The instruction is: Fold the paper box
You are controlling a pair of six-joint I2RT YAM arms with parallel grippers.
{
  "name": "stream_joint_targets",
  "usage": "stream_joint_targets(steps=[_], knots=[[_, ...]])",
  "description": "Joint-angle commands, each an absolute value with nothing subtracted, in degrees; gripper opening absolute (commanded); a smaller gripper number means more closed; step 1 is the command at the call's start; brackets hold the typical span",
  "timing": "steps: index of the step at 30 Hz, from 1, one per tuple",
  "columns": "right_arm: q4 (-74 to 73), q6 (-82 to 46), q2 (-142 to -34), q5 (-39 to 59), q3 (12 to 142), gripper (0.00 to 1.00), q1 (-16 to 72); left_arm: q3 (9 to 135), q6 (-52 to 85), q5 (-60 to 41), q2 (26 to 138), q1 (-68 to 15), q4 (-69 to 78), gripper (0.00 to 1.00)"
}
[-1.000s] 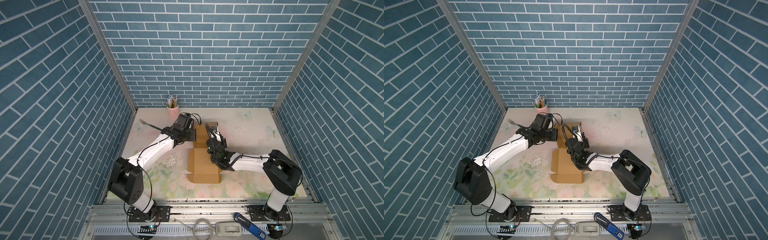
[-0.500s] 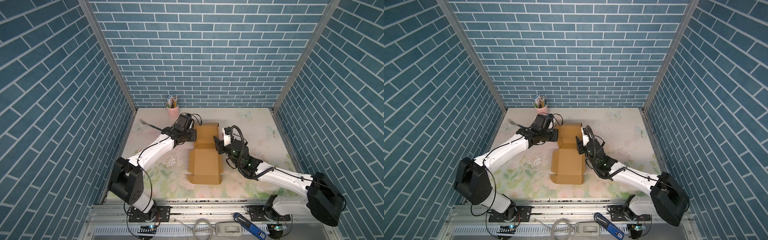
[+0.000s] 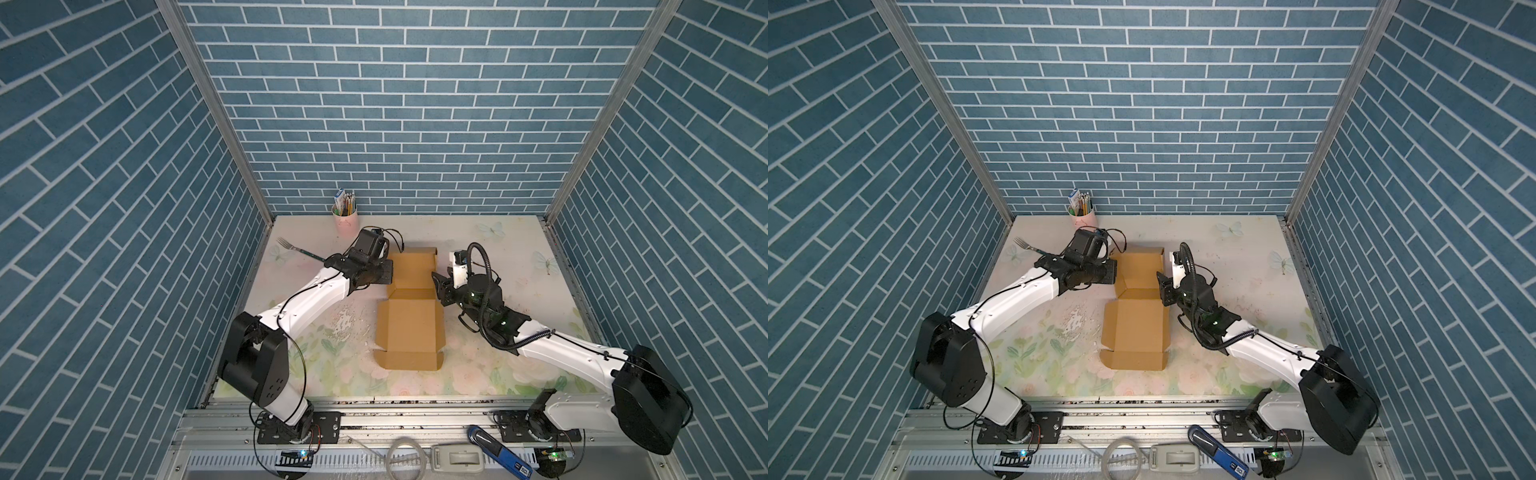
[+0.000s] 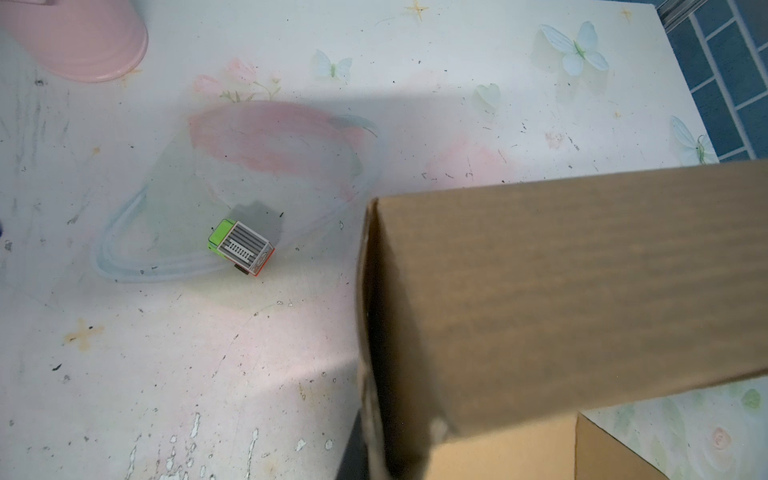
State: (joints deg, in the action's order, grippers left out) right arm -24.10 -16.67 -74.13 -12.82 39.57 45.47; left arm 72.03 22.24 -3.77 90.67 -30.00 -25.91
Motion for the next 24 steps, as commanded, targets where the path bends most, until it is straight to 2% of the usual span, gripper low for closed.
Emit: stream_joint_targets(steps=[1,4,8,14,16,21,24], knots=[[-21.9,-14.3,-74.9,-12.6,43.7,0.52,45.1,73.5,22.1,-3.9,91.2,-29.6,-26.4,0.08],[-19.6,-11.4,-74.8,-9.7,48.7,0.52,42.8,73.5,22.2,-4.2,91.4,-29.4,-26.4,0.08],[-13.4,-13.2,-76.1,-0.2,57.8,0.52,36.5,73.7,22.0,-4.0,91.9,-29.4,-26.6,0.08],[-1.3,-14.2,-79.3,4.7,67.0,0.52,32.5,74.2,22.0,-3.8,92.8,-29.4,-27.3,0.09],[-0.9,-15.0,-78.2,4.4,64.9,0.51,32.5,74.2,21.8,-3.6,93.0,-29.4,-27.4,0.09],[-14.1,-18.3,-75.2,4.4,51.0,0.48,32.6,75.4,21.1,-3.2,94.7,-29.4,-28.7,0.09],[-20.1,-18.7,-76.6,1.3,47.0,0.45,32.7,75.5,21.0,-2.7,95.3,-29.2,-29.0,0.09]])
